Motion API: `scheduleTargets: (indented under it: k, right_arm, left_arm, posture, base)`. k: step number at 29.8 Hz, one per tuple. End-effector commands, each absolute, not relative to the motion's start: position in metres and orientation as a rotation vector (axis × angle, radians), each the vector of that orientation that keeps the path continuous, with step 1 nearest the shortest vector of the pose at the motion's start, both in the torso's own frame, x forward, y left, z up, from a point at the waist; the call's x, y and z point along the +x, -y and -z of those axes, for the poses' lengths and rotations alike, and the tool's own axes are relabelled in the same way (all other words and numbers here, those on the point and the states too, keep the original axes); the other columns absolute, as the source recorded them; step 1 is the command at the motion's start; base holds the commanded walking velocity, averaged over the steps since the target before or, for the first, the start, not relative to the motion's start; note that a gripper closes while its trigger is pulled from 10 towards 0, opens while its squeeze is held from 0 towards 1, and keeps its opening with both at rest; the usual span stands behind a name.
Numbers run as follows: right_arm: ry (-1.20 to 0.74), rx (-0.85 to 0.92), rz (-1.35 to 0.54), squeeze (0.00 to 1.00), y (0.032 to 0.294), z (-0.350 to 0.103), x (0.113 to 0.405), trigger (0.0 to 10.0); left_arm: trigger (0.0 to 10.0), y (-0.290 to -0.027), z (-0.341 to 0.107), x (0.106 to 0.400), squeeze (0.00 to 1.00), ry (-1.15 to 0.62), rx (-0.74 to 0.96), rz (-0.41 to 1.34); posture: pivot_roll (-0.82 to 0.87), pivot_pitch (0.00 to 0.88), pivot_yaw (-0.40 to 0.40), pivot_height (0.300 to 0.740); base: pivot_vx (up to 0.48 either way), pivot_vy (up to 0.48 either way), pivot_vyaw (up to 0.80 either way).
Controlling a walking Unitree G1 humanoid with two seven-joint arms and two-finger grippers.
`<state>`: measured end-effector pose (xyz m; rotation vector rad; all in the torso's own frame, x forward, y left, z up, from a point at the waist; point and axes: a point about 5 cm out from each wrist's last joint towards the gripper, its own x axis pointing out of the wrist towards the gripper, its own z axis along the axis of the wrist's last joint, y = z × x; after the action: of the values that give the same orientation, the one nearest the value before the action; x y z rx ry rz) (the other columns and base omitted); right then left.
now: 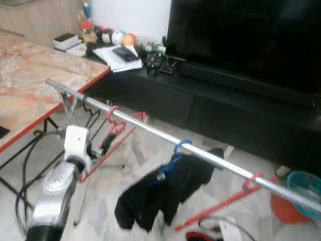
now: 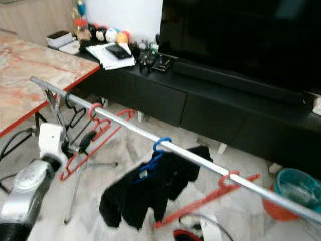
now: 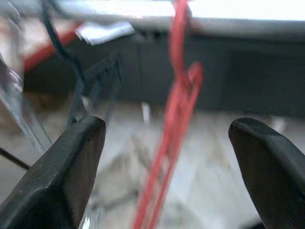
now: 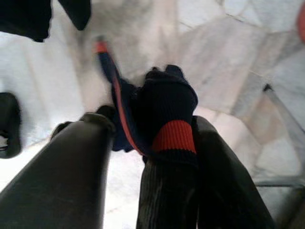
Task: Hang hanger
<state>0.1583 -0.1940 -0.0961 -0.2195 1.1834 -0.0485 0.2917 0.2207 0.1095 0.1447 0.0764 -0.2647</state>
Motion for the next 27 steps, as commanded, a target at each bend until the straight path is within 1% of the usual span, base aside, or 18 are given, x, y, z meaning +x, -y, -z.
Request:
scheduleTargets:
  k: [1, 2, 3, 5, 7, 11, 15, 21, 27]
  right_arm:
    - [-1.188, -0.234, 0.059, 0.0, 0.201, 0.096, 0.157, 10.0]
    - [-1.188, -0.235, 0.059, 0.0, 0.201, 0.096, 0.157, 10.0]
    - [-1.19, -0.242, 0.053, 0.0, 0.201, 0.096, 0.156, 10.0]
    - [-1.191, -0.244, 0.052, 0.0, 0.201, 0.096, 0.157, 10.0]
    - [-1.189, -0.244, 0.05, 0.0, 0.201, 0.095, 0.157, 10.0]
    - [-1.187, -0.244, 0.049, 0.0, 0.201, 0.095, 0.158, 10.0]
    - [-1.187, -0.246, 0.047, 0.0, 0.201, 0.095, 0.158, 10.0]
    - [-1.187, -0.254, 0.044, 0.0, 0.202, 0.095, 0.158, 10.0]
    - [-1.187, -0.264, 0.037, 0.0, 0.202, 0.095, 0.158, 10.0]
  left_arm:
    - [10.0, -0.217, -0.113, 0.29, 0.0, -0.091, 0.158, 0.335]
    - [10.0, -0.218, -0.113, 0.289, 0.0, -0.103, 0.168, 0.346]
    - [10.0, -0.226, -0.113, 0.289, 0.0, -0.14, 0.223, 0.374]
    - [10.0, -0.234, -0.116, 0.293, 0.0, -0.147, 0.248, 0.363]
    - [10.0, -0.245, -0.121, 0.305, 0.0, -0.154, 0.304, 0.299]
    - [10.0, -0.256, -0.126, 0.319, 0.0, -0.153, 0.343, 0.216]
    - [10.0, -0.256, -0.125, 0.329, 0.0, -0.166, 0.3, 0.189]
    - [10.0, -0.249, -0.114, 0.338, 0.0, -0.217, 0.247, 0.23]
    - [10.0, -0.252, -0.105, 0.347, 0.0, -0.257, 0.23, 0.177]
  posture:
    - [0.08, 0.0, -0.055, 0.74]
    - [0.08, 0.0, -0.055, 0.74]
    - [0.08, 0.0, -0.055, 0.74]
    - [0.08, 0.0, -0.055, 0.74]
    - [0.09, 0.0, -0.055, 0.74]
    - [0.08, 0.0, -0.052, 0.74]
    - [0.08, 0.0, -0.048, 0.74]
    - [0.08, 0.0, -0.05, 0.74]
    - [0.06, 0.0, -0.048, 0.74]
  base:
    - [0.0, 0.0, 0.0]
    - [0.0, 0.0, 0.0]
    - [0.0, 0.0, 0.0]
    - [0.0, 0.0, 0.0]
    - [0.0, 0.0, 0.0]
    - [0.0, 0.0, 0.0]
    - [0.0, 0.0, 0.0]
    - [0.0, 0.0, 0.0]
    - [0.0, 0.0, 0.0]
